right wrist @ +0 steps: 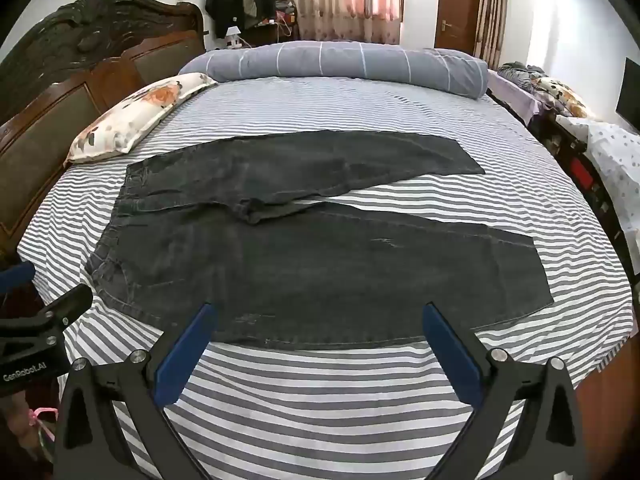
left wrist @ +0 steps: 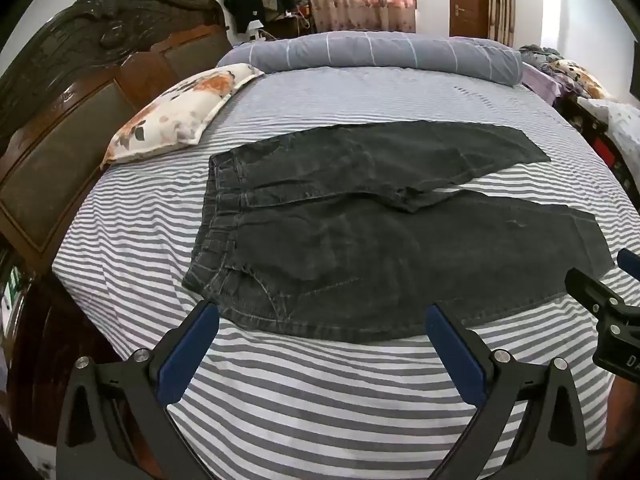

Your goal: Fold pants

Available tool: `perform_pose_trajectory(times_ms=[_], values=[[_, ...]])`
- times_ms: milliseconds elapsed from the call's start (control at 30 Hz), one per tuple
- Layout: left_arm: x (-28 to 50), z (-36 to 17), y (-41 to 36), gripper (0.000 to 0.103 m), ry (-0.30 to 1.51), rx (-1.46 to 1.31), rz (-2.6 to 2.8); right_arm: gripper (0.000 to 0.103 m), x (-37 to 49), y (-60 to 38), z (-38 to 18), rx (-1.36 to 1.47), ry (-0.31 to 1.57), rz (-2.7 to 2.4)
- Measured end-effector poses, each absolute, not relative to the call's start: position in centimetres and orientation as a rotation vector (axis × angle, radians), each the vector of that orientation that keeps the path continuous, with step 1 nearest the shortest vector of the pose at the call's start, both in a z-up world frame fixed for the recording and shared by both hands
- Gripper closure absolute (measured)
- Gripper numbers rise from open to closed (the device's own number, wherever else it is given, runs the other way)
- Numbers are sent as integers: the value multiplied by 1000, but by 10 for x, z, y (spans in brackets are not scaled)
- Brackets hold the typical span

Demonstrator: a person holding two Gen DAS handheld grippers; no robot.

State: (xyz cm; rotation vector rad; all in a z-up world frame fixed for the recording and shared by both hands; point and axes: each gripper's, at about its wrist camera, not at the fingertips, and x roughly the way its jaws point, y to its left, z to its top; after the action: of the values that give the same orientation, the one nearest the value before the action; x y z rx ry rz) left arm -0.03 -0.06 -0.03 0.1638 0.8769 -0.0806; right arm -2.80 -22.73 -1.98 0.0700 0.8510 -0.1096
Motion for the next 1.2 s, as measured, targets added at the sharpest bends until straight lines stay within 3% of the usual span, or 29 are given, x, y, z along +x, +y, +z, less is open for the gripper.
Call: perform_pose_trajectory(times_ms=[1200], values=[[9,-30,11,1,933,132,-66,1,-25,-224,-27,88,862,-93]])
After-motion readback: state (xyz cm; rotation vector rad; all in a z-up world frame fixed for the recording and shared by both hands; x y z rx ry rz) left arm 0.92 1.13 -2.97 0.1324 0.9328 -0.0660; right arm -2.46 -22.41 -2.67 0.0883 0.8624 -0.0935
